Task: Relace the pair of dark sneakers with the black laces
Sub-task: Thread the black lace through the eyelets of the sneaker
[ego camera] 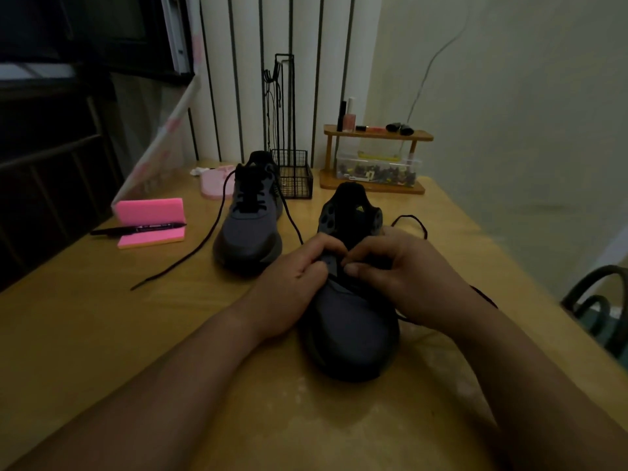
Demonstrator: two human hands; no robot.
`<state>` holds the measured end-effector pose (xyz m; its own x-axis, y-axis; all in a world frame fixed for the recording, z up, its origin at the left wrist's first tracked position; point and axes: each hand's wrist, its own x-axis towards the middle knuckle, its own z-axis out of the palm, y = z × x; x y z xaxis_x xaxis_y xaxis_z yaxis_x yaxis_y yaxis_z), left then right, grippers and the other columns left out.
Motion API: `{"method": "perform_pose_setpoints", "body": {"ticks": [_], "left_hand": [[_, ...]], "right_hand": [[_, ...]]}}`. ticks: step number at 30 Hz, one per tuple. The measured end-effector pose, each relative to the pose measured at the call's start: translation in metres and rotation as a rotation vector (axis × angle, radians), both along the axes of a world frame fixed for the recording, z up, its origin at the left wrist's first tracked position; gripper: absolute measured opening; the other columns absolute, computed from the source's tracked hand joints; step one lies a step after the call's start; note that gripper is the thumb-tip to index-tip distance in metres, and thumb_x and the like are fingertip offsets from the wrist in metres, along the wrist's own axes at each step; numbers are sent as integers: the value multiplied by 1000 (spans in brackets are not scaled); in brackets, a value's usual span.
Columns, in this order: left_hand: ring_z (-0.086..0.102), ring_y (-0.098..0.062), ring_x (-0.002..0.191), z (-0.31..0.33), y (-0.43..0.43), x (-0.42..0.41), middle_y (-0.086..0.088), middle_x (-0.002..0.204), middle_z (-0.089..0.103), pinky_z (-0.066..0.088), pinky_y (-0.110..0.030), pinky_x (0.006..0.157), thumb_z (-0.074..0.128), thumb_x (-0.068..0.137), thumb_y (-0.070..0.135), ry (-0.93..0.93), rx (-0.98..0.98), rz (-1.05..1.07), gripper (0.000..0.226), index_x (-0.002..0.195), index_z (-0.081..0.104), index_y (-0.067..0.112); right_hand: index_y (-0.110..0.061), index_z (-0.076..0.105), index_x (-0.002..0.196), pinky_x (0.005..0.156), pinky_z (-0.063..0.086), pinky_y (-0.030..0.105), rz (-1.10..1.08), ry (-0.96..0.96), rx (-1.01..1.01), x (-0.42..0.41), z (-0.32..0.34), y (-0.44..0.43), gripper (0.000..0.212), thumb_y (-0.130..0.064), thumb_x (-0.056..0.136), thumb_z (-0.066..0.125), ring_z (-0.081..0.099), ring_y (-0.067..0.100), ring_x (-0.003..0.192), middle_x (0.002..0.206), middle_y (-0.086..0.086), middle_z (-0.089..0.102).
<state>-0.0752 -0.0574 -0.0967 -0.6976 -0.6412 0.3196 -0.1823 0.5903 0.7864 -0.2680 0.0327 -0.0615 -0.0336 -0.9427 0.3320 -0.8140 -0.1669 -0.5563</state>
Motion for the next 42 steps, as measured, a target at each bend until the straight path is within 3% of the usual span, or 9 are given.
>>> {"method": "perform_pose_setpoints", "body": {"ticks": [6, 11, 13, 15, 19, 23, 32, 36, 42], "left_hand": [[65, -18, 86, 3, 6, 1, 5, 99, 67, 54, -55, 77, 48, 88, 42, -94, 3, -22, 36, 124, 50, 46], [66, -29, 87, 2, 10, 1, -2, 101, 68, 54, -58, 75, 51, 81, 47, -132, -35, -28, 40, 121, 50, 43], [66, -32, 90, 1, 10, 2, -5, 103, 68, 55, -59, 76, 52, 81, 45, -125, -31, -25, 41, 122, 50, 42], [67, -32, 94, 1, 10, 2, -2, 108, 68, 55, -60, 79, 52, 81, 45, -113, -19, -25, 43, 124, 50, 43], [67, -25, 92, 2, 12, 2, 7, 108, 68, 55, -59, 77, 51, 83, 45, -76, -2, -26, 44, 127, 50, 46], [67, -26, 92, 2, 10, 3, 3, 107, 66, 54, -60, 77, 51, 85, 42, -50, 18, -23, 44, 130, 50, 47], [68, -24, 101, 0, 7, 2, 7, 118, 66, 57, -57, 82, 55, 88, 38, -53, 25, -45, 50, 136, 46, 48], [69, -15, 102, 2, 6, 1, 8, 115, 68, 58, -53, 84, 59, 89, 33, -63, 40, -48, 44, 131, 49, 44], [70, -19, 95, 1, 4, 3, 6, 108, 69, 57, -57, 77, 63, 90, 29, -97, 17, -81, 37, 122, 51, 43]], "right_hand": [[-31, 64, 94, 79, 46, 30, -159, 83, -176, 1, 2, -4, 15, -17, 98, 66, 53, 8, 91, 96, -15, 51], [-17, 69, 100, 86, 53, 43, -488, -257, -348, -34, 12, -10, 12, -25, 104, 61, 64, 22, 97, 100, 4, 68], [-18, 67, 107, 75, 55, 30, -418, -268, -330, -32, 12, -5, 11, -27, 104, 61, 62, 7, 80, 86, -1, 64], [-25, 63, 117, 56, 42, 19, -272, -218, -308, -21, 11, 3, 13, -28, 104, 62, 51, 4, 60, 69, -6, 52], [-34, 65, 123, 61, 46, 14, -33, -117, -169, -5, 11, 14, 24, -29, 99, 68, 58, -1, 73, 77, -23, 60], [-42, 67, 121, 78, 61, 33, -49, 28, 18, -2, 7, 8, 27, -37, 95, 72, 64, 0, 97, 104, -21, 67], [-34, 65, 104, 71, 56, 36, -110, 162, -51, 0, 10, 3, 14, -32, 93, 74, 61, 5, 87, 94, -17, 63], [-31, 54, 95, 65, 42, 34, -155, 325, -47, 3, 6, 2, 11, -27, 97, 63, 51, 14, 81, 88, -16, 51], [-23, 56, 90, 59, 35, 32, -376, 29, -294, -12, 19, -16, 17, -33, 103, 63, 53, 7, 72, 78, -9, 56]]}}
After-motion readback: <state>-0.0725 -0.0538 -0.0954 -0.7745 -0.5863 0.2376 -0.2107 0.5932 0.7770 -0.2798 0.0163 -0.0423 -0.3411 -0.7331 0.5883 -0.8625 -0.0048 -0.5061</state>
